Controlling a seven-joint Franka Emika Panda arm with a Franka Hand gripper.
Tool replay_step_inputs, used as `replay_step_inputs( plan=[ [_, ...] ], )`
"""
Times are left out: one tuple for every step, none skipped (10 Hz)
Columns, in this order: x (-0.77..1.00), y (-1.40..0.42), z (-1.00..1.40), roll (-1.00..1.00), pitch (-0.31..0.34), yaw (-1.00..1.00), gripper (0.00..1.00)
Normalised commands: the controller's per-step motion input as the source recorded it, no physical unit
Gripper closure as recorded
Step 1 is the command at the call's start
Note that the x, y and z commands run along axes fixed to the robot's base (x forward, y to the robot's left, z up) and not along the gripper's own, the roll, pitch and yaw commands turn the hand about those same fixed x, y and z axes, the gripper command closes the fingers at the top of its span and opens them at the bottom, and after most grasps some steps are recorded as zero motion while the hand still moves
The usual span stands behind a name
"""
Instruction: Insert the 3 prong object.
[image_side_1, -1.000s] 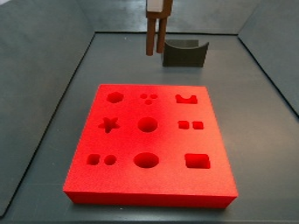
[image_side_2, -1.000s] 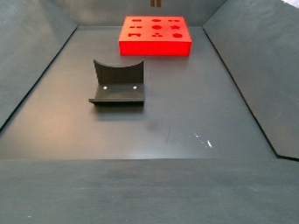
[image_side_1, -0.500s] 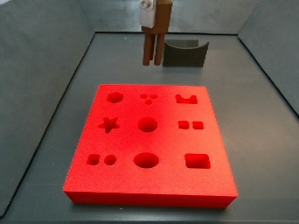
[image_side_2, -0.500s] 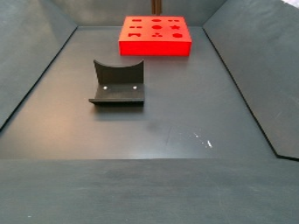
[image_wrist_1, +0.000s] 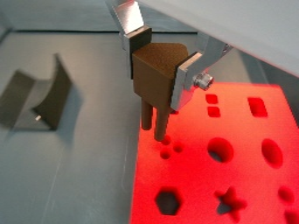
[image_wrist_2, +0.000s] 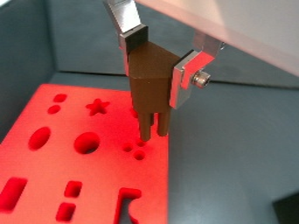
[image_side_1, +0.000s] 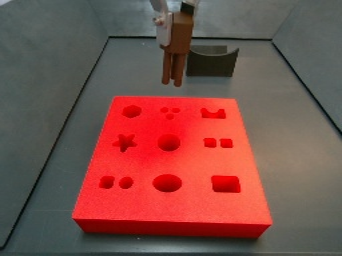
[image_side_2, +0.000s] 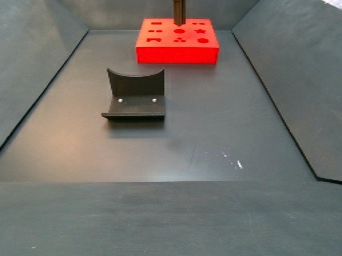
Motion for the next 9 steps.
replay_step_inputs(
  plan=[
    [0.04,0.00,-0.23,-0.01,0.000,-1.00,1.00],
    [0.02,0.00,-0.23,-0.01,0.000,-1.00,1.00],
    [0.01,0.00,-0.20,-0.02,0.000,-1.00,1.00],
    [0.04,0.00,-0.14,-0.06,0.000,-1.00,1.00],
    [0.01,0.00,-0.15,-0.06,0.000,-1.00,1.00],
    [0.00,0.00,-0.14,-0.07,0.000,-1.00,1.00],
    [0.00,-0.02,-0.05,-0.12,-0.053,-1.00,1.00],
    [0.00,-0.02,0.00,-0.17,-0.100,-0.95,1.00],
    [0.00,-0.03,0.00,-0.20,-0.136,-0.93,1.00]
  ],
)
